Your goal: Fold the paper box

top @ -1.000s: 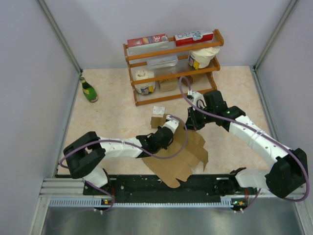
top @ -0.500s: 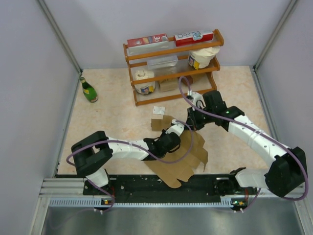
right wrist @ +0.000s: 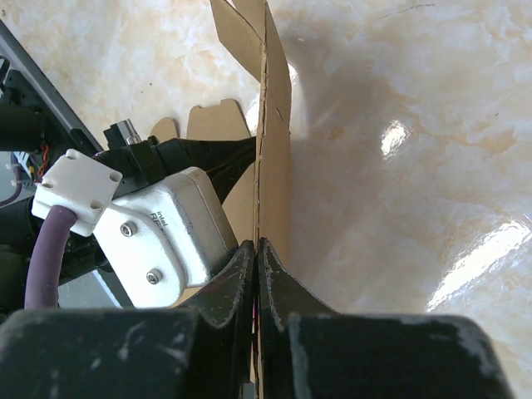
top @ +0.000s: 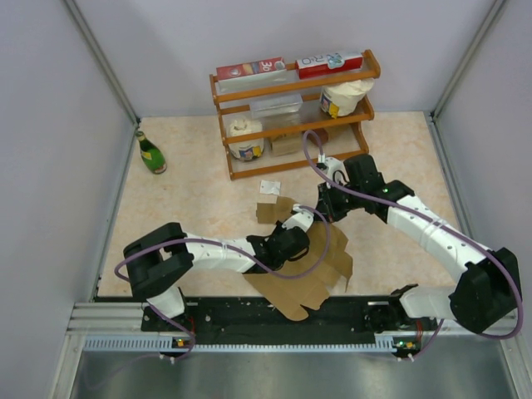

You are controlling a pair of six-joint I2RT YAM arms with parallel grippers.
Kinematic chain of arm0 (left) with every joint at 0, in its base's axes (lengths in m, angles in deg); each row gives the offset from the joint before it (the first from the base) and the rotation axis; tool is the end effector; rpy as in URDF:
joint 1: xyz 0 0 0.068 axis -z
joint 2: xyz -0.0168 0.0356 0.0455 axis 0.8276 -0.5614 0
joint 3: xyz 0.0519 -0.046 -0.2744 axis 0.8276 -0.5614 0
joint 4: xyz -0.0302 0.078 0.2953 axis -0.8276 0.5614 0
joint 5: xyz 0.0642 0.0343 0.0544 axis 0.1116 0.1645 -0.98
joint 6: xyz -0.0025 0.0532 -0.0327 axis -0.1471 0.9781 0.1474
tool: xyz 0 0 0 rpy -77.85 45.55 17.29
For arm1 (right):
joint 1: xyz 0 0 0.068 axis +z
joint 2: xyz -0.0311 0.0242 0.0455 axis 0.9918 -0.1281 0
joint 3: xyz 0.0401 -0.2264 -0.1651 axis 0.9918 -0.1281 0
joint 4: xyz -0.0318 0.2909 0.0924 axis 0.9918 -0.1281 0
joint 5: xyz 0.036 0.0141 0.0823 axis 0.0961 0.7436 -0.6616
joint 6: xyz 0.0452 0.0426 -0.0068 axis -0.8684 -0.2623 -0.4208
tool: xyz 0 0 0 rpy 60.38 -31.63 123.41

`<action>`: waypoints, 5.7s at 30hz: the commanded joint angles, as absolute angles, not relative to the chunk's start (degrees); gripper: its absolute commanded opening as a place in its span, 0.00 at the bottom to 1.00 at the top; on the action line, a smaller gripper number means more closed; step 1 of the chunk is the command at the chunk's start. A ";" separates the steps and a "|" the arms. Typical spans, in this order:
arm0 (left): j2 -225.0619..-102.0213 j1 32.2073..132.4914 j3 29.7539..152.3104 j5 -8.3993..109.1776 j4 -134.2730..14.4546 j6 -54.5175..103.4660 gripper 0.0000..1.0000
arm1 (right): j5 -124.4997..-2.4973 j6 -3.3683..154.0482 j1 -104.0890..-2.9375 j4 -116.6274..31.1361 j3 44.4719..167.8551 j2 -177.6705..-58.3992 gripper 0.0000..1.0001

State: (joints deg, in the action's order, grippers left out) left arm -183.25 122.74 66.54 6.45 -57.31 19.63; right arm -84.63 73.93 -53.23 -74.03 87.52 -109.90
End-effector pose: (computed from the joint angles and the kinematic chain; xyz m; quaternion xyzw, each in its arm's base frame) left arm 0.1678 -0.3223 0.1281 0.2793 0.8506 -0.0134 0.4453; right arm 0.2634 0.1748 0.2674 -0.2540 0.8720 0.3318 0.2550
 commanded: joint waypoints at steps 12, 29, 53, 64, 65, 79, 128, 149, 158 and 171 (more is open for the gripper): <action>-183.41 123.53 68.78 9.87 -58.33 17.16 0.00 | -86.36 72.93 -52.67 -70.71 87.66 -110.08 0.00; -184.46 123.53 73.53 12.42 -49.99 11.62 0.08 | -86.36 72.49 -52.67 -70.10 87.13 -110.08 0.00; -161.37 115.98 67.21 16.37 -51.91 16.54 0.45 | -74.86 76.35 -52.76 -69.75 88.01 -107.71 0.00; -151.24 96.38 66.93 29.03 -55.17 20.40 0.49 | -65.28 88.64 -47.49 -61.93 83.97 -104.46 0.00; -151.24 95.76 67.46 29.21 -55.17 21.02 0.49 | -63.96 90.57 -46.70 -61.49 83.53 -104.19 0.00; -149.13 87.05 67.47 34.74 -54.20 21.73 0.51 | -54.29 97.27 -43.09 -58.41 82.47 -101.82 0.00; -168.90 85.38 75.46 57.78 -62.90 21.55 0.29 | -61.04 105.71 -41.33 -47.25 72.72 -99.27 0.00; -172.69 90.74 74.85 58.12 -62.55 21.20 0.04 | -61.04 103.86 -41.33 -45.93 72.28 -98.83 0.00; -173.12 91.97 73.62 59.62 -62.73 19.36 0.00 | -60.87 103.07 -41.33 -45.14 72.01 -98.92 0.00; -173.21 93.73 72.83 60.41 -64.48 16.63 0.00 | -61.22 102.37 -41.33 -44.79 71.40 -98.92 0.00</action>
